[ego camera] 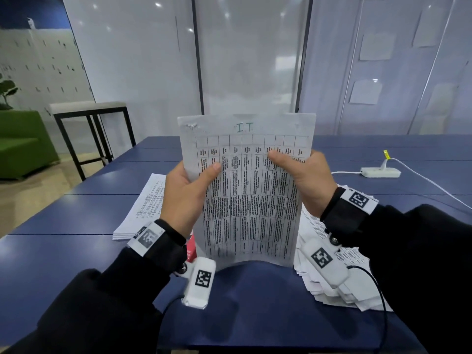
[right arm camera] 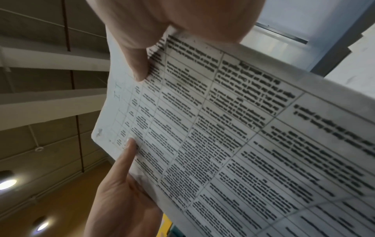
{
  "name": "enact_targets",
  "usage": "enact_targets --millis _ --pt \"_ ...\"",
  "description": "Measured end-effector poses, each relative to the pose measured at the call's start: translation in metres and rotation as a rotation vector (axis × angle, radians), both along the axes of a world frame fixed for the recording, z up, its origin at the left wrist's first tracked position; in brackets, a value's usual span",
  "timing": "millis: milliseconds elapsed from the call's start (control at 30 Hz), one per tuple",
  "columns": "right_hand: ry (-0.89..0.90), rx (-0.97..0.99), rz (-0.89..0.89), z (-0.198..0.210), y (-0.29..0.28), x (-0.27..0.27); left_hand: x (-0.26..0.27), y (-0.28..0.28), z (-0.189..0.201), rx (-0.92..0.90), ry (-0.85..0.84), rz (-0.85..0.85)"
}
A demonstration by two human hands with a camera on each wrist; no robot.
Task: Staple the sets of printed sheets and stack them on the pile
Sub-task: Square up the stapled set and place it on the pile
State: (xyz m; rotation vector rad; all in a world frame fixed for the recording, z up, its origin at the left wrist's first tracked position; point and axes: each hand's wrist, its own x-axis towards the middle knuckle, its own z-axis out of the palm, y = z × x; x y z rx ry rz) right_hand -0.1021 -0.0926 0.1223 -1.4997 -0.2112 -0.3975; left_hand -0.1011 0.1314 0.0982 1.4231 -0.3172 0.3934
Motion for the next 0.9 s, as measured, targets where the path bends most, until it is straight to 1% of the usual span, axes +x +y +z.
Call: enact_targets --millis 67,233,367,500,667,767,900 --pt "-0.011 -0.006 0.004 0.003 0.0 -0.002 0.001 0.001 0.0 -0.008 -0.001 -0.002" --pt "0.021 0.014 0.019 -0.012 0.0 -0.002 -0.002 -0.001 -0.013 0.022 0.029 -0.01" --pt "-0.009 -0.001 0.034 -0.01 -0.004 -0.002 -0.001 0.0 -0.012 0.04 0.025 -0.017" --pt "0.004 0.032 0.03 -0.016 -0.002 -0.003 -0.003 0.0 -0.022 0.029 0.045 -0.022" --pt "0.004 0.061 0.025 -0.016 -0.005 0.001 0.001 0.0 -0.02 0.037 0.051 -0.044" --pt "0.028 0.059 0.036 -0.023 -0.004 -0.001 0.0 -0.001 -0.029 0.042 0.069 -0.035" --pt "-0.004 0.054 0.046 -0.023 -0.006 -0.003 0.0 0.001 -0.03 0.043 0.07 -0.033"
